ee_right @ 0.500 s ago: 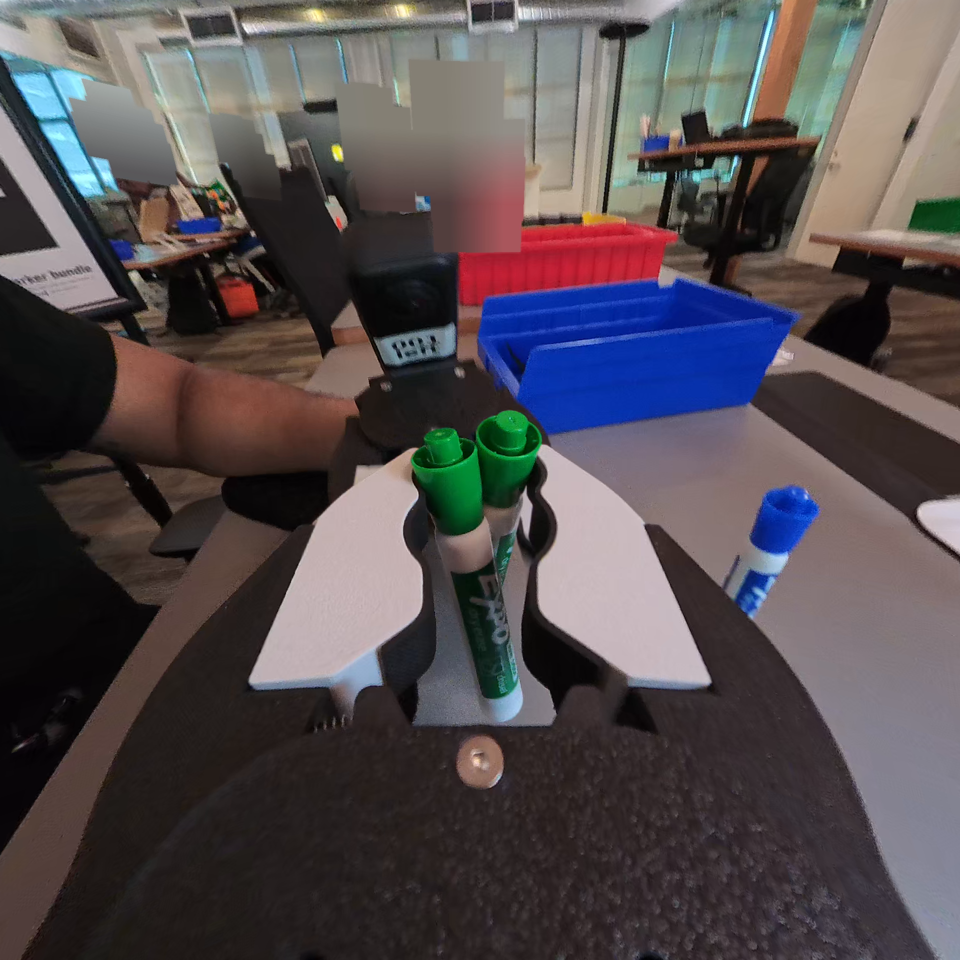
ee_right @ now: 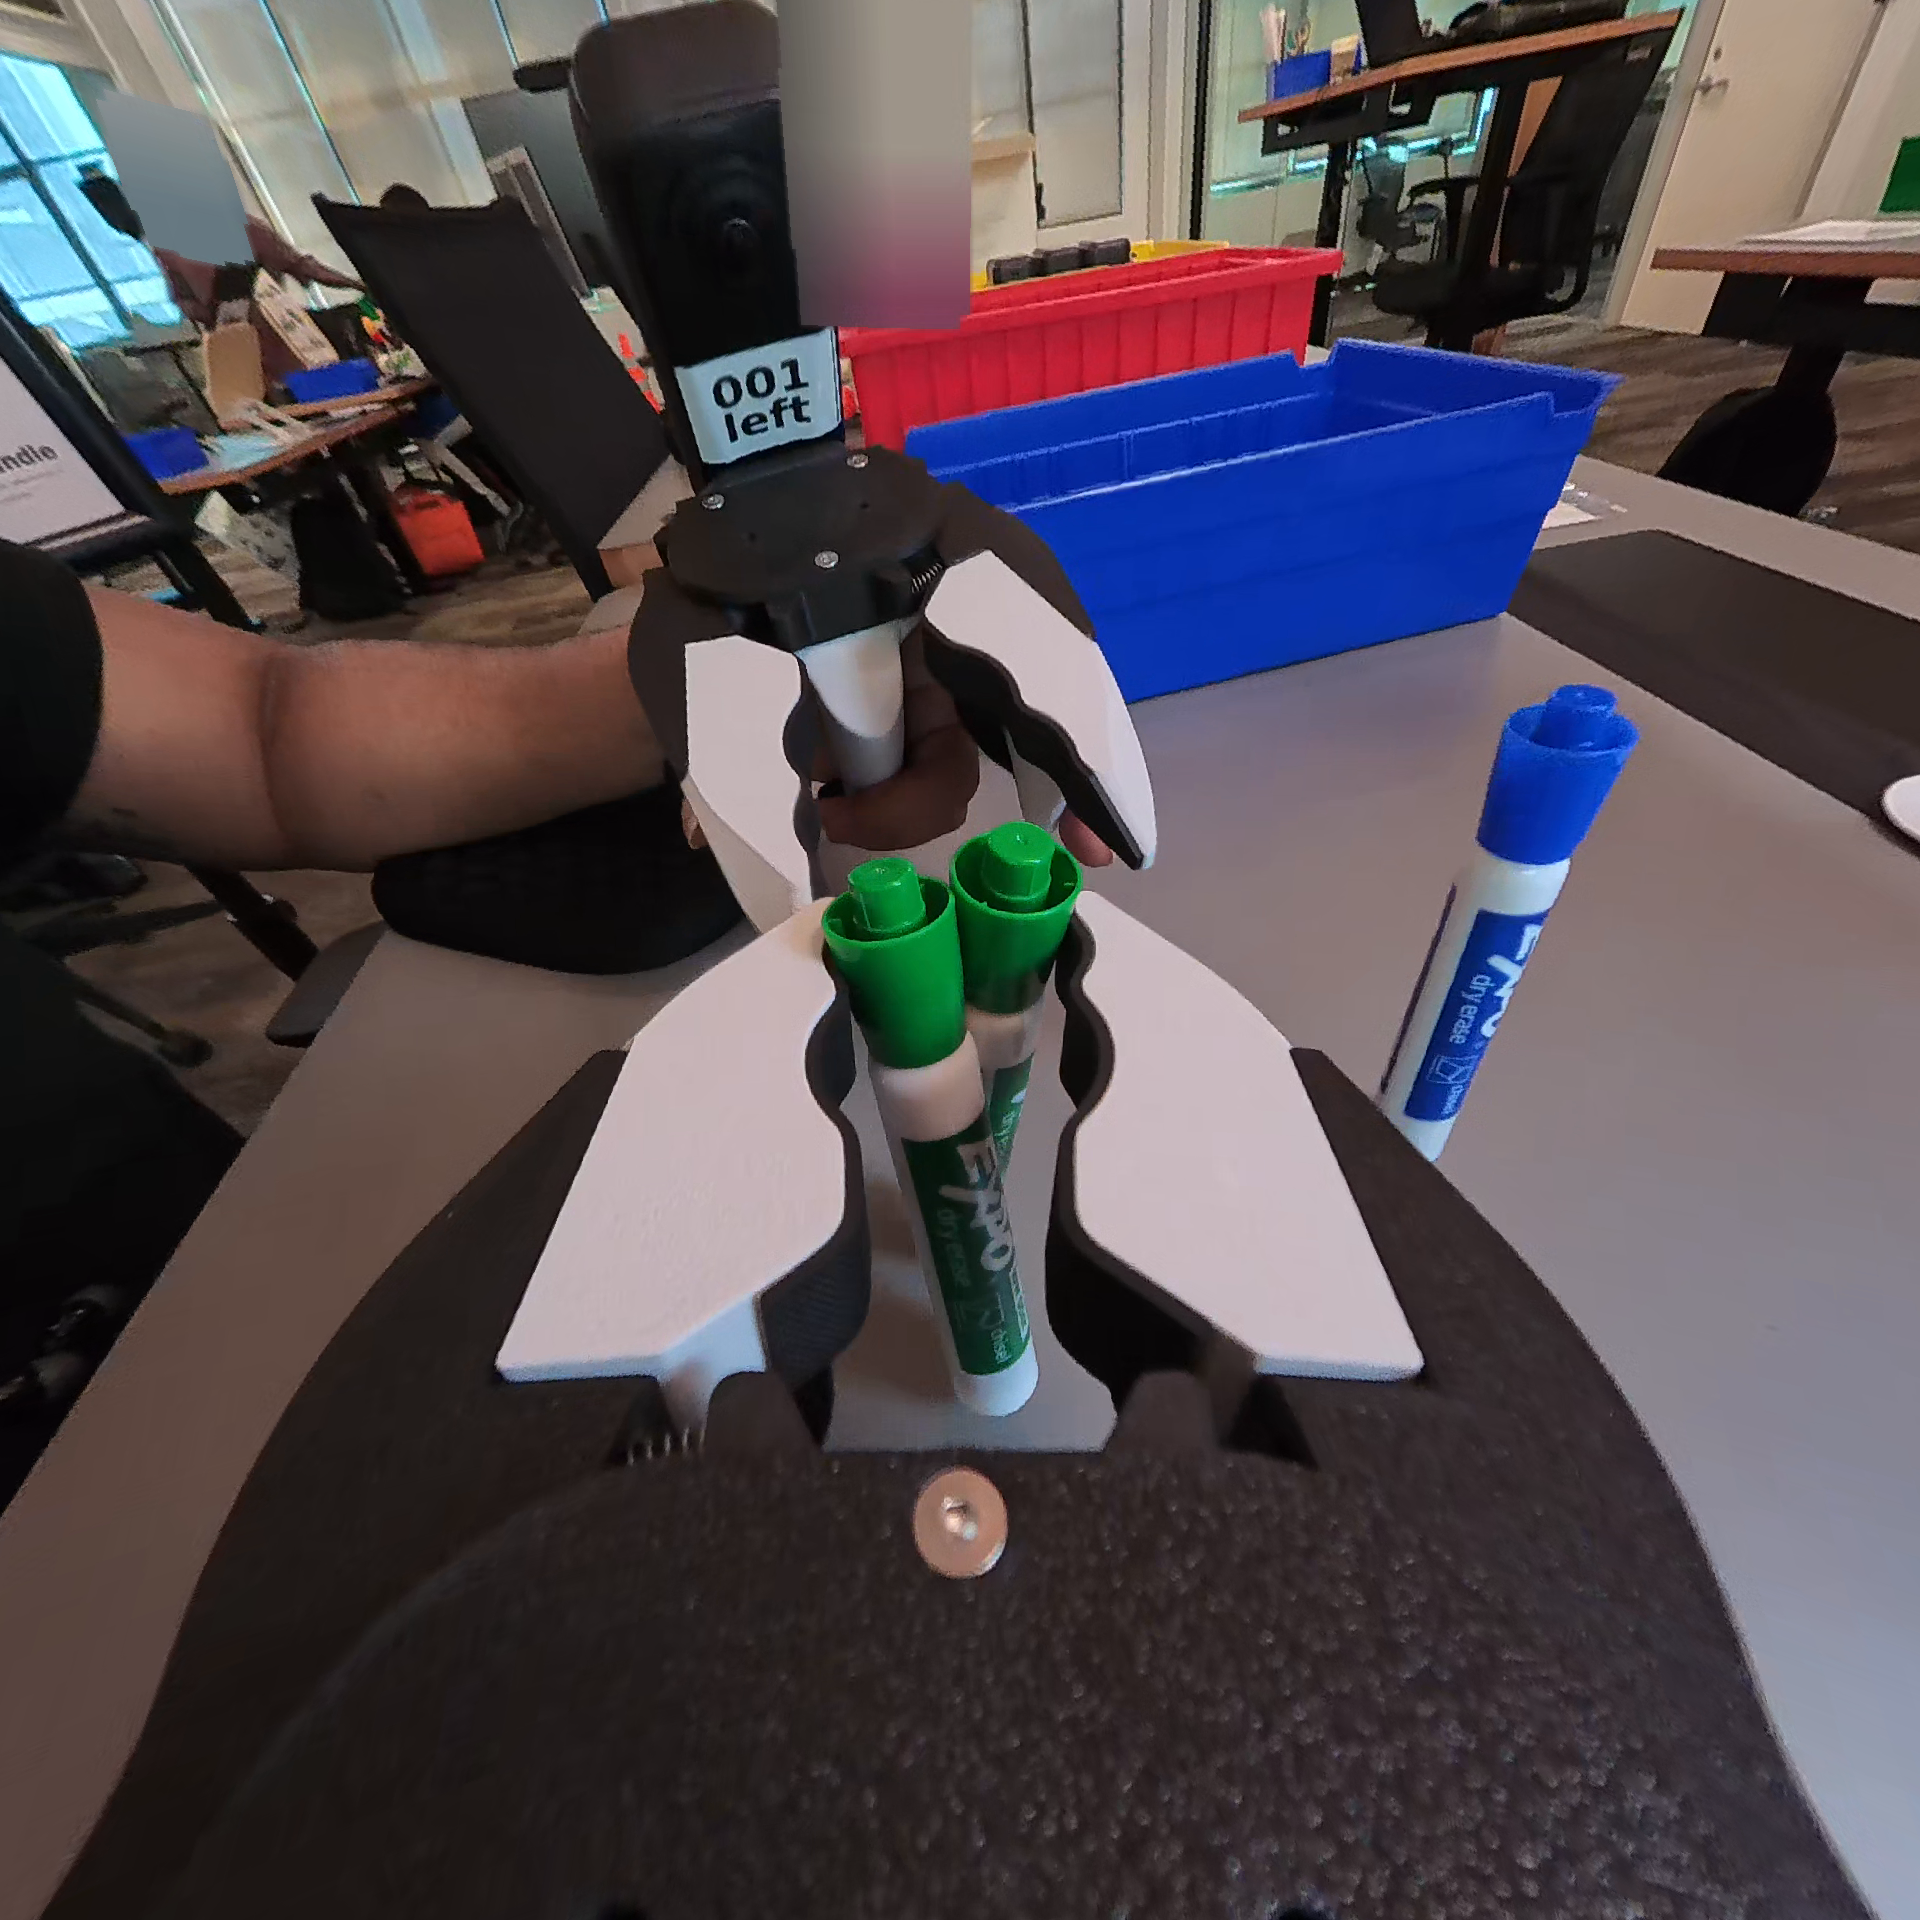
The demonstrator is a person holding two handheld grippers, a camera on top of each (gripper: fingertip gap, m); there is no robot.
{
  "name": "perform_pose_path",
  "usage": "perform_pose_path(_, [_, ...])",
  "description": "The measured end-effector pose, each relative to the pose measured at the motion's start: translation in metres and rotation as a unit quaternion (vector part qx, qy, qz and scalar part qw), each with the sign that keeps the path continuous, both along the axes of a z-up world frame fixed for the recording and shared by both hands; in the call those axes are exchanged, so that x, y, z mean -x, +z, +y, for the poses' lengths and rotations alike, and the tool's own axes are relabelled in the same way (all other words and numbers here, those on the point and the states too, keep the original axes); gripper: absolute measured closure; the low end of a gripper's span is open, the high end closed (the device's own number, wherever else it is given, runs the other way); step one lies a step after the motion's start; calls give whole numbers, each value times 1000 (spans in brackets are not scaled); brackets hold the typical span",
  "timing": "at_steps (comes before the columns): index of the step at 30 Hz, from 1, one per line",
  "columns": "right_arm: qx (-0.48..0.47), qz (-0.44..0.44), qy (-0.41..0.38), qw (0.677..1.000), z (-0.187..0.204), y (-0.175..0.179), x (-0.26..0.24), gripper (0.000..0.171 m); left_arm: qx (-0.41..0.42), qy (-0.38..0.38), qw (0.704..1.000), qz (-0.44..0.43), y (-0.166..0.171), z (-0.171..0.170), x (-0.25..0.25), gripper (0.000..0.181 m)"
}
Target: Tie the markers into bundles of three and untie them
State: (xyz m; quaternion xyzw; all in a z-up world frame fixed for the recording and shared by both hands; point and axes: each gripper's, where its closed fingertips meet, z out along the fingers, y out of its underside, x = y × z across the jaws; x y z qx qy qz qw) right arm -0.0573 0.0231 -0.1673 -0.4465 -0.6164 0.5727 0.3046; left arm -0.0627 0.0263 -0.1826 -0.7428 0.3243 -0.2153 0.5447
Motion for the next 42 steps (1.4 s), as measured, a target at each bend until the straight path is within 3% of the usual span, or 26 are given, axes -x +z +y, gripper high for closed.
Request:
perform_pose_path(29, [-13,3,29,999,-8,-6,-4,134,8,-13,1000,-1,-4,-4,-4,115])
perform_pose_path(40, [-81,-32,-9,996,-1,-8,-20,113,13,-26,1000,-4,-6,-6,-9,116])
perform_pose_path(42, [-91,-42,-30,994,3,-13,-31,117,15,-29,999,-5,-7,-6,-10,116])
